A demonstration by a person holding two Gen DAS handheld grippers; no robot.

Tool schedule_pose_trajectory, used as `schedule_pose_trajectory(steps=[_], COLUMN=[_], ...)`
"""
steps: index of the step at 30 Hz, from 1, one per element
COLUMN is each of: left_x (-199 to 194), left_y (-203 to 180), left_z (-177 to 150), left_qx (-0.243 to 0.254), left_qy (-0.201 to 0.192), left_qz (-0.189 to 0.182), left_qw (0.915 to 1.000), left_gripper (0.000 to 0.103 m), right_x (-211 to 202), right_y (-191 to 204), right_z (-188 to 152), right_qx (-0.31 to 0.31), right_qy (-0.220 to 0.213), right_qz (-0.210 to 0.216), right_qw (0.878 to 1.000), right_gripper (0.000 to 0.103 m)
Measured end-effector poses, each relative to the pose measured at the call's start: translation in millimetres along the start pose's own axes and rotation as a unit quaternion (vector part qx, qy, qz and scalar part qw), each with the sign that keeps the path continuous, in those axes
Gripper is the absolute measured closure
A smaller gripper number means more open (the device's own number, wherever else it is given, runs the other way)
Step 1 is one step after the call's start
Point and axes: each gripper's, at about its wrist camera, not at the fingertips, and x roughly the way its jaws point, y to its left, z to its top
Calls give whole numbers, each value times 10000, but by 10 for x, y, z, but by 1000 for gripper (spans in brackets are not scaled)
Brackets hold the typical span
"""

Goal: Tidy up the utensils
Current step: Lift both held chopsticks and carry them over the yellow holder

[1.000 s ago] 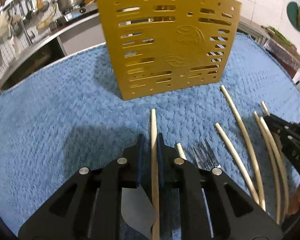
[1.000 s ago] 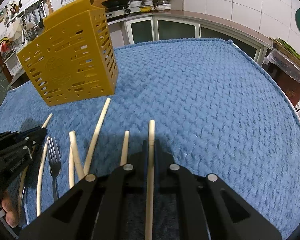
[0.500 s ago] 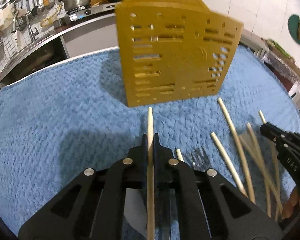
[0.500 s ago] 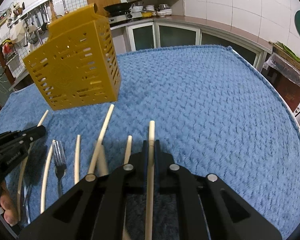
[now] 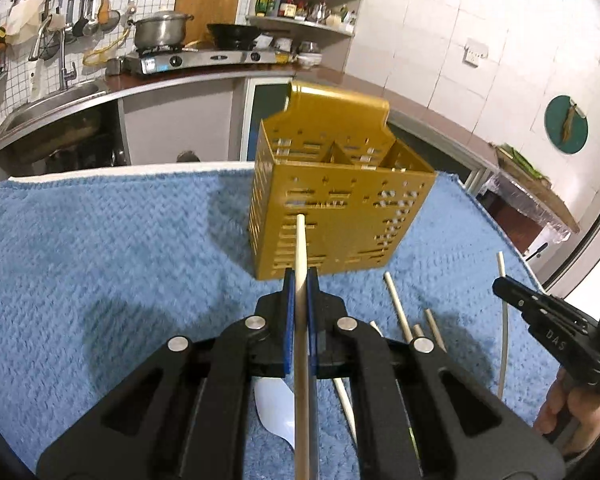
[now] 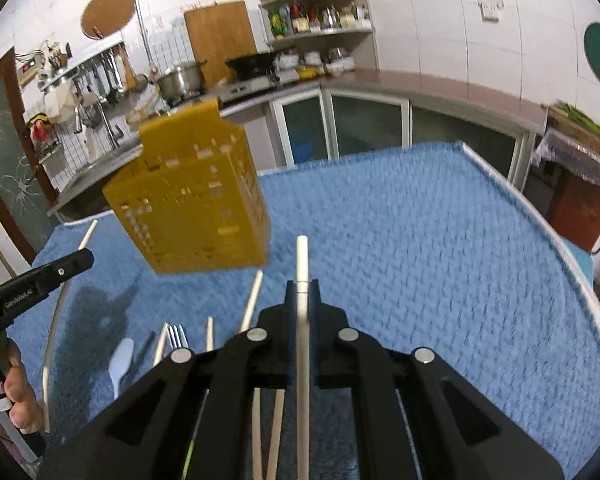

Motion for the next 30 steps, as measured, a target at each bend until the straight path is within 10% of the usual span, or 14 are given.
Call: schedule_pose_trajectory(steps=[15, 30], left_x=[-84, -158], left_y=[51, -13], left_z=[53, 246], left_qx=[-228, 16], left_qy=[-106, -100], left_qz=[-647, -551], left_qw=[9976, 9984], left_gripper=[99, 99], right_x=[-183, -210], right_y=[160, 244], right_z=[88, 283], right_qx=[-324, -408], right_qy=[-364, -570], right_qz=[118, 218], right_qw=[9987, 9973], right_gripper=[97, 97])
